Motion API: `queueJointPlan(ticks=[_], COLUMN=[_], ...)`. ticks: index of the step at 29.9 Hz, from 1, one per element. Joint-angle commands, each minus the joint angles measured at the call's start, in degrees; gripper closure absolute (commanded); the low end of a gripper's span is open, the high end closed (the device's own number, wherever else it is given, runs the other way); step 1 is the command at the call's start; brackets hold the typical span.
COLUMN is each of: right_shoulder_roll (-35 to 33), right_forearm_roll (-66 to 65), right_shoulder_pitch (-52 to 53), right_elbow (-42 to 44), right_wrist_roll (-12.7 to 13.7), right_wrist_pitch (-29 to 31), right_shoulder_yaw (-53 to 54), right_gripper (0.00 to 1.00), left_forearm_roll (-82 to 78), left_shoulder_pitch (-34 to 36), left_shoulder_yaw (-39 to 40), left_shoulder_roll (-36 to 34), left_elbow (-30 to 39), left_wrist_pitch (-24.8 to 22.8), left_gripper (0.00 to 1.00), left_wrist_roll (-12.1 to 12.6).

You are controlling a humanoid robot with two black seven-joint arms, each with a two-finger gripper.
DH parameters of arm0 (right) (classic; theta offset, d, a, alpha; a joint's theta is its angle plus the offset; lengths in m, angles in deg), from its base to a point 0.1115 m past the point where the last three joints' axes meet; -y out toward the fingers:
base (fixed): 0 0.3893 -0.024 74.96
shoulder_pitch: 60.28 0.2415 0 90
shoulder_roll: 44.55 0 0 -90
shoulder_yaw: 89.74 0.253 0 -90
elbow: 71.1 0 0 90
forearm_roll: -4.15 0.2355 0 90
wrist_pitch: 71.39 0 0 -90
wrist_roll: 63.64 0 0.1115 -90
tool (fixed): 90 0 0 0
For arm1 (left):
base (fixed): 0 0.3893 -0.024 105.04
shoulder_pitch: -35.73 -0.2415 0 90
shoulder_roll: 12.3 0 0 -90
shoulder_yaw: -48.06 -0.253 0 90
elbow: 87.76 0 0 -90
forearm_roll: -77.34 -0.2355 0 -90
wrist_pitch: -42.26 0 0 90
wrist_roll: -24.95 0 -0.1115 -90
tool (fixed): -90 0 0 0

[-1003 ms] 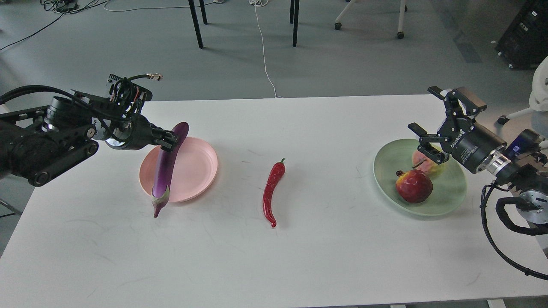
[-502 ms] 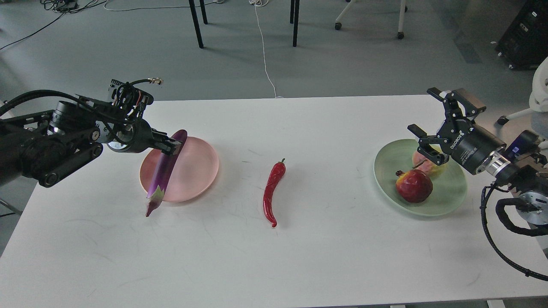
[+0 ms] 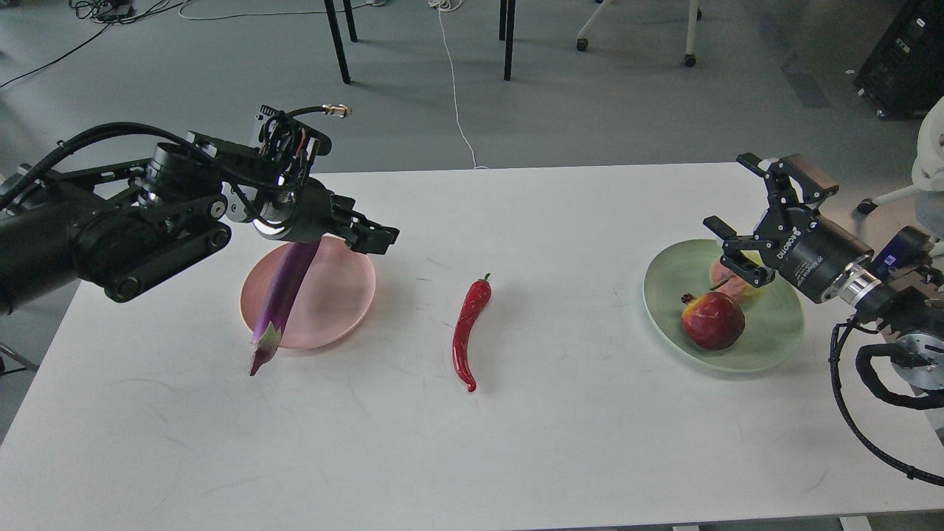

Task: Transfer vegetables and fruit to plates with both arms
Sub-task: 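Move the left gripper to the red chili pepper and grasp it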

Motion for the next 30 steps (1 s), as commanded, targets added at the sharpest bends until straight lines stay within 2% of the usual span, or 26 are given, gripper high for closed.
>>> queueJointPlan(ticks=[1,2,5,11,19,30], right_shoulder_roll=[-0.05,-0.05,-0.14,-0.05,-0.84,-0.93], right_forearm_roll=[-0.35,-0.35,-0.35,-0.44,-0.35,-0.35], right_shoulder_pitch=[-0.34,-0.69,-0.87,-0.87,-0.95,-1.04], right_elbow=[-0.06,-0.15,-0.23,-0.15,-0.41,-0.5], right_wrist_roll=[0.01,0.01,0.01,0.01,0.01,0.01], right_wrist_pitch=[-0.09,0.0,-0.09,-0.09,0.0,-0.09], right_shoulder_yaw=[0.0,0.09,0.09,0.09,0.09,0.09], right_gripper=[0.02,0.02,0.02,0.02,0.02,0.02], left_forearm_roll=[9.27,12.34,14.4,13.43,0.09,-1.07], left_shoulder_pitch=[-0.75,-1.27,-3.12,-6.89,-11.73,-13.58], left_shoulder_yaw=[2.47,2.47,2.38,2.12,2.12,2.12], left_shoulder_roll=[4.01,5.5,7.88,12.63,13.16,14.04], left_elbow=[1.86,2.39,2.75,2.4,1.52,0.29], left_wrist_pitch=[0.64,1.08,2.57,3.72,3.81,5.3], left_gripper=[0.1,0.1,0.1,0.07,0.07,0.07], left_wrist_roll=[6.84,8.95,12.21,13.8,13.01,13.1])
